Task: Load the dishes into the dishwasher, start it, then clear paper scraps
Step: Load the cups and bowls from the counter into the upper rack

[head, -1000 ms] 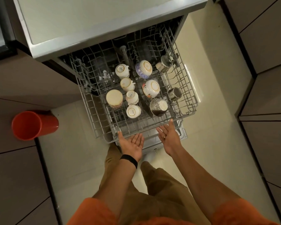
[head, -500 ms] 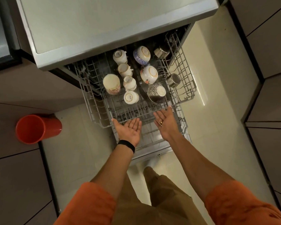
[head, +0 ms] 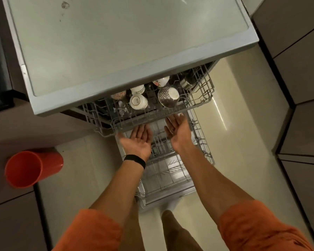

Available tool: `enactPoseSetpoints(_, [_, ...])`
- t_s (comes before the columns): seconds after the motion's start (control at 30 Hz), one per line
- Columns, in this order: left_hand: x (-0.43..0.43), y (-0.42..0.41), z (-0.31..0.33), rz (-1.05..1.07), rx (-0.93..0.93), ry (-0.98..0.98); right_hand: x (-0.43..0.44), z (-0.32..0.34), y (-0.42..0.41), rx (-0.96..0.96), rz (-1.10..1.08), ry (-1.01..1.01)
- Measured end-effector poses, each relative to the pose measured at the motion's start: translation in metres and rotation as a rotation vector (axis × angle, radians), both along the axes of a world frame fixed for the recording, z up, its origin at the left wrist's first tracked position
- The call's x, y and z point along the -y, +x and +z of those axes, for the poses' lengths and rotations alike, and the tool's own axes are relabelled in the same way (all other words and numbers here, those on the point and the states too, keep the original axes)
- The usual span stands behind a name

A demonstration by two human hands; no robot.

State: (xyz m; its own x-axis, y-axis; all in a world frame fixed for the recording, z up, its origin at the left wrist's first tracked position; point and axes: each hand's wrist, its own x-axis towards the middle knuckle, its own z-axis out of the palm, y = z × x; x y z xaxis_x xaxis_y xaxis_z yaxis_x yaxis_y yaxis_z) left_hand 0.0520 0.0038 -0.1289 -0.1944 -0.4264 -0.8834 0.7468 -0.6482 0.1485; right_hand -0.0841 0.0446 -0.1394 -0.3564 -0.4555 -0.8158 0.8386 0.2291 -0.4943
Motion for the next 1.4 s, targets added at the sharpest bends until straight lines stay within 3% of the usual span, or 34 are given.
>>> enactPoseSetpoints(0.23, [0.053, -0.004, 0.001, -0.025, -0.024, -0.064, 0.052, -0.003, -0.002, 0.033, -0.025, -0.053])
enactPoseSetpoints(0.5, [0.114, -0.013, -0.010, -0.051, -0.021, -0.161, 0.113, -0.012, -0.015, -0.049, 0.181, -0.148])
enactPoseSetpoints(0.8, [0.108, -0.007, -0.011, -0.175, 0.017, -0.189, 0.110, -0.019, -0.017, -0.107, 0.226, -0.145])
enactPoseSetpoints(0.97, [0.094, -0.001, 0.017, -0.240, 0.082, -0.216, 0.099, 0.015, -0.009, -0.130, 0.197, -0.099])
enactPoseSetpoints(1.17, [0.044, 0.007, 0.066, -0.303, 0.132, -0.294, 0.043, 0.075, 0.001, -0.144, 0.176, -0.178])
enactPoseSetpoints(1.4, [-0.030, 0.037, 0.137, -0.492, 0.345, -0.559, -0.028, 0.148, 0.022, -0.253, 0.345, -0.304])
